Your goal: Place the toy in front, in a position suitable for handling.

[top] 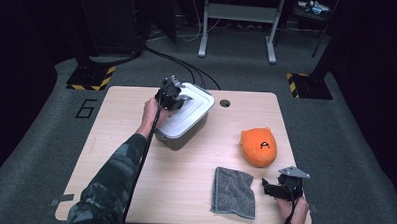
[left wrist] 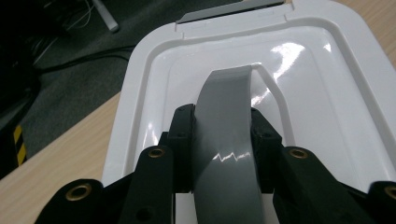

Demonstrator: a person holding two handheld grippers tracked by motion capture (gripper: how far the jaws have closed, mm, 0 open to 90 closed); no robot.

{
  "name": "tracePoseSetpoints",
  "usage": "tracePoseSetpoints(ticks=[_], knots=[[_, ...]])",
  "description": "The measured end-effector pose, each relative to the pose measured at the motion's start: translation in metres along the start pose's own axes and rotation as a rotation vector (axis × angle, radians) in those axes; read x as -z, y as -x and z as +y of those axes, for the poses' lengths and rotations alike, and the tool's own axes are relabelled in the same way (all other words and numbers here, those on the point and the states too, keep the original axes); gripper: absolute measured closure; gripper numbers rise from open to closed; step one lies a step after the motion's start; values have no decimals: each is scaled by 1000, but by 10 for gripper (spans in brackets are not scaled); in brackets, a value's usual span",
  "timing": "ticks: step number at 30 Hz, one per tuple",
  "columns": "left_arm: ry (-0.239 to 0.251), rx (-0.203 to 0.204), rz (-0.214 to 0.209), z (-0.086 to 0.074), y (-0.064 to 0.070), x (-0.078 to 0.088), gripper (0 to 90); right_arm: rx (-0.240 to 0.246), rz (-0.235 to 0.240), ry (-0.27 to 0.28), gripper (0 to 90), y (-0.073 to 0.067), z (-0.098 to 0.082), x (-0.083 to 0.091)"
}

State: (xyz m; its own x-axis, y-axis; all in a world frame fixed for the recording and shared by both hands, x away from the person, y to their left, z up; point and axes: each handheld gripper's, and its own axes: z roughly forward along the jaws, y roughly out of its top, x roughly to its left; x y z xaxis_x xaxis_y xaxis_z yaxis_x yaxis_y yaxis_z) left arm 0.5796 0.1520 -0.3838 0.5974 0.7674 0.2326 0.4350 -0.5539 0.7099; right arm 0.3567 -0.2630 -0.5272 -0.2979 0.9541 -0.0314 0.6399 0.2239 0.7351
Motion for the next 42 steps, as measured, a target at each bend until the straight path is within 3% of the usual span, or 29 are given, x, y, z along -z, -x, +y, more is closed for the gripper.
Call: tracePoseSetpoints(ticks=[5, 12, 16, 18, 20, 25, 29, 32, 37, 42], knots=[[-9, -14, -21, 2, -10, -2, 682, -2, 0, 0, 124, 0, 0, 0], [-11, -20, -2, 1, -3, -1, 655, 0, 1, 0, 123, 0, 0, 0], [-18, 30, 14, -2, -5, 4, 496, -1, 0, 0, 124, 0, 0, 0], [-13, 42, 19, -5, -5, 9, 489, 0, 0, 0, 124, 0, 0, 0], [-17, 64, 4, -8, -4, 13, 499, 0, 0, 0, 125, 0, 0, 0], [-13, 61, -19, -11, -2, 15, 642, 0, 0, 0, 124, 0, 0, 0], [-11, 33, -3, -9, -3, 12, 653, -1, 1, -2, 124, 0, 0, 0], [-8, 31, -9, -9, -6, 10, 661, 0, 3, -3, 124, 0, 0, 0], [-6, -8, -9, -8, -13, 7, 671, 0, 4, -4, 124, 0, 0, 0], [5, -7, -16, -9, -15, 6, 672, 0, 5, -5, 124, 0, 0, 0]])
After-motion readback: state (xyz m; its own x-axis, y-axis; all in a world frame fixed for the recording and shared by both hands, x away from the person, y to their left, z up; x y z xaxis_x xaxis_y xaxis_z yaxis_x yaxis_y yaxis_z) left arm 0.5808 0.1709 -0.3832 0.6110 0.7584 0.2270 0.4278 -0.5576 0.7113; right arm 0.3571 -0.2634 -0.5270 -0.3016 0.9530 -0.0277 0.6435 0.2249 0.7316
